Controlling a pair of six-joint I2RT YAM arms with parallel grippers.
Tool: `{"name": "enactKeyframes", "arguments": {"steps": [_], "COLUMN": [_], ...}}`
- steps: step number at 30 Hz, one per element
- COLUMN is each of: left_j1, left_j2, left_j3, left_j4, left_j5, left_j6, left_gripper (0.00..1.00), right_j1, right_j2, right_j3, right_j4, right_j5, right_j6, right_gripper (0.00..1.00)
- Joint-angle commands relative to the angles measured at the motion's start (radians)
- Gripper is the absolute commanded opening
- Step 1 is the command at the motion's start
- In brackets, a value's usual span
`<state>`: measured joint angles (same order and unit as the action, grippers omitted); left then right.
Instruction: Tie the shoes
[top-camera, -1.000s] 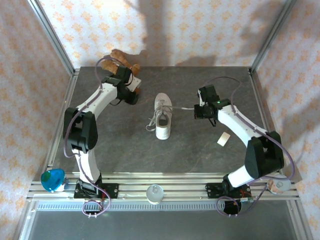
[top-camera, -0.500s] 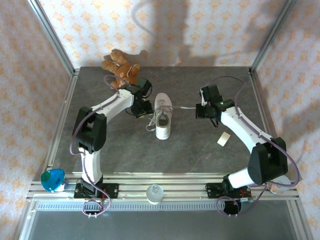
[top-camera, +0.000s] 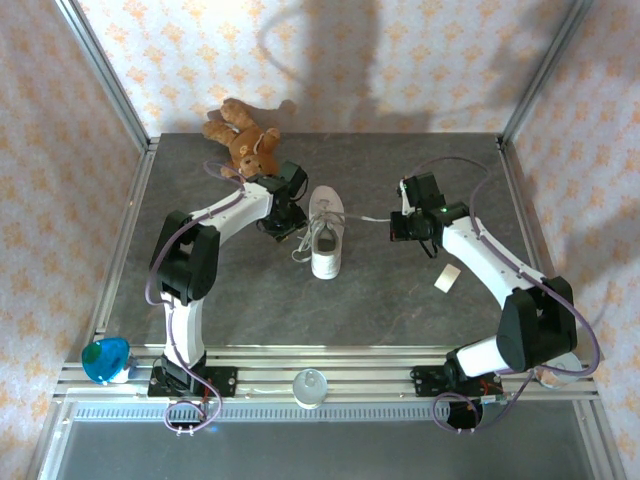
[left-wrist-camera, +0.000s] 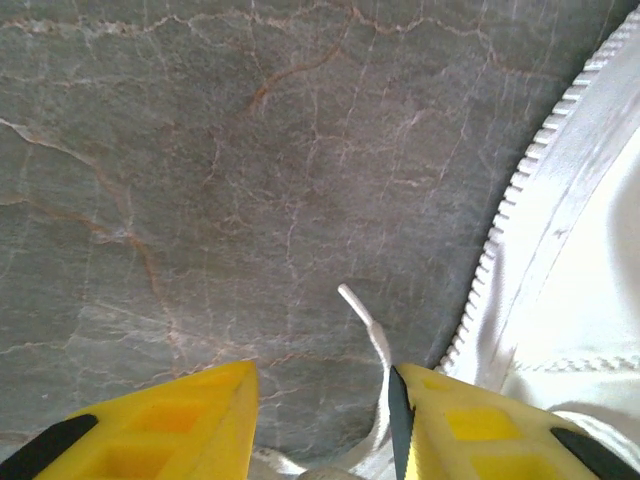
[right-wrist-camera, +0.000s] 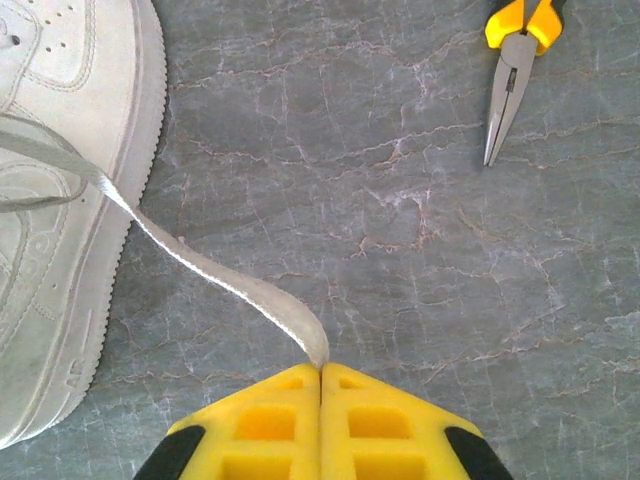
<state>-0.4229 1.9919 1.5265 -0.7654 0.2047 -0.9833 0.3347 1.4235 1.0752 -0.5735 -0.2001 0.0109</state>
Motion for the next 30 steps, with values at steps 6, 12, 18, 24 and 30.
{"name": "enactKeyframes", "arguments": {"steps": [6,12,18,24,30], "left_j1": [-0.021,-0.053,-0.080,-0.104,-0.099], "left_j2": [0.055,0.111,0.150,0.177,0.121], "left_j3": [0.009,0.066,0.115,0.113,0.044], "left_j4": [0.021,-0.001,-0.037,-0.058,-0.036], "left_j5": [-0.022,-0.028,-0.056,-0.059,-0.078], "left_j6": [-0.119,-0.139,-0.147,-0.159,-0.146], "left_gripper": [0.41,0.41,0.41,0.40,0.34], "right_j1": [-0.003,-0.003,-0.003,-0.002,-0.002], "right_j2": [-0.032,-0.040,-0.050,-0.070,-0.089], "right_j3": [-0.007,-0.018,-0.020,-0.027,-0.032], "right_j4": [0.028,0.032,0.026,0.020,0.013], "right_j5": [-0.010,-0.011,-0.006,-0.001,0.005], "right_j6": [0.000,-0.004,-0.017,-0.028,-0.040], "right_gripper": [0.00,0.00,0.00,0.00,0.00]}}
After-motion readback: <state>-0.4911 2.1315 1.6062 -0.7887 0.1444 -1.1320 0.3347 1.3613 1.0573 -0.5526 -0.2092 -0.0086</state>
